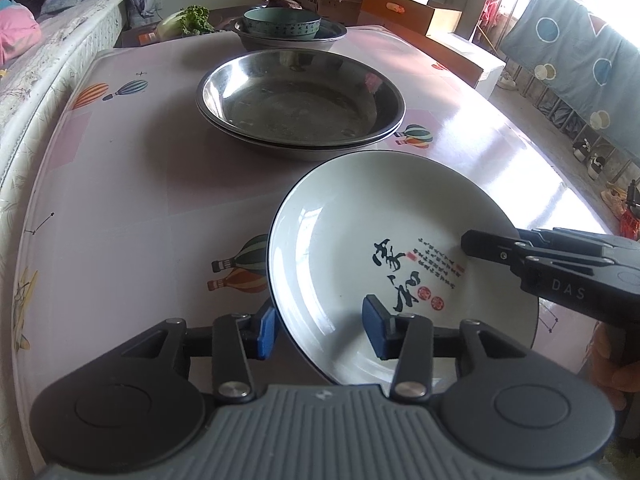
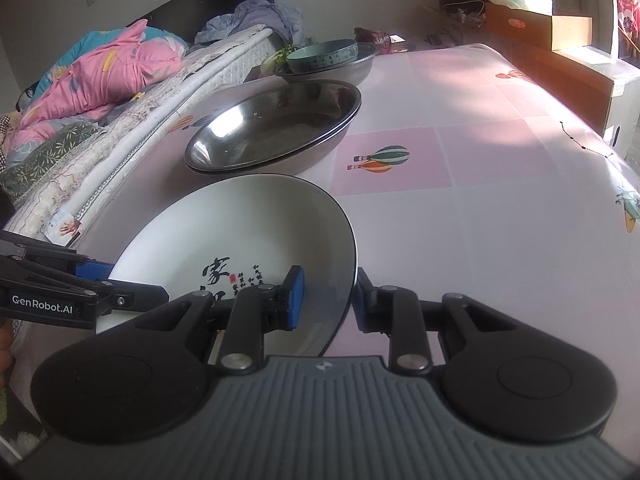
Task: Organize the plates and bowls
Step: 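Carry the white ceramic plate with both grippers over the steel plate stack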
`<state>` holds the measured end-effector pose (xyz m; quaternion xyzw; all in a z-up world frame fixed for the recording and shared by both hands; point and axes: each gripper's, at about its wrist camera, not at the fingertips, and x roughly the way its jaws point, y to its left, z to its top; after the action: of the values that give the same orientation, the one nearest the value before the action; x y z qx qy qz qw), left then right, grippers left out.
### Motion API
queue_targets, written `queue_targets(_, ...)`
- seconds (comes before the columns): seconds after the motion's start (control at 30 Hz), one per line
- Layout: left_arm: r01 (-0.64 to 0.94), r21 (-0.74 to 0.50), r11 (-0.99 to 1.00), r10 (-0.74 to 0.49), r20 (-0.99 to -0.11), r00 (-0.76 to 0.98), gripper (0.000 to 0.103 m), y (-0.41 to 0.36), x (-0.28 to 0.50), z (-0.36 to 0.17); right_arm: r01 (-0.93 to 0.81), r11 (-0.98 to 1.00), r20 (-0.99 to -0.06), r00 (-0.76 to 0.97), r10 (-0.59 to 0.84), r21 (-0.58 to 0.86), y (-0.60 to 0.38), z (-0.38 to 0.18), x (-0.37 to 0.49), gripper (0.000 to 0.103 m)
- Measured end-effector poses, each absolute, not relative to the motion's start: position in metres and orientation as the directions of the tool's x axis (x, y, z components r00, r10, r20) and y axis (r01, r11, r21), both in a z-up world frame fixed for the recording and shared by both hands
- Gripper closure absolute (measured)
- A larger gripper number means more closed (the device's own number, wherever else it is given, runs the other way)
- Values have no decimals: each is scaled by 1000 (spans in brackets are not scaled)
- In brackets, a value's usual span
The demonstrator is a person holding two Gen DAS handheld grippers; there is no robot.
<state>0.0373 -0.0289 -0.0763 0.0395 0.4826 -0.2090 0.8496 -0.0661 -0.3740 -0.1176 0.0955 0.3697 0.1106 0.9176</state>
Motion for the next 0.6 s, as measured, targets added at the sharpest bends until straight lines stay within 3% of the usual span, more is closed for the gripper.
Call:
queue_targets(0.23, 382, -121, 916, -302, -834, 461, 54, -33, 35, -76, -133, 966, -652, 716, 249, 223, -365, -119, -70, 71)
queue_targets(0.6, 339, -117, 934, -272, -848, 455, 54, -33, 38, -73, -115, 967, -666, 706, 241, 228, -362, -116, -66, 71)
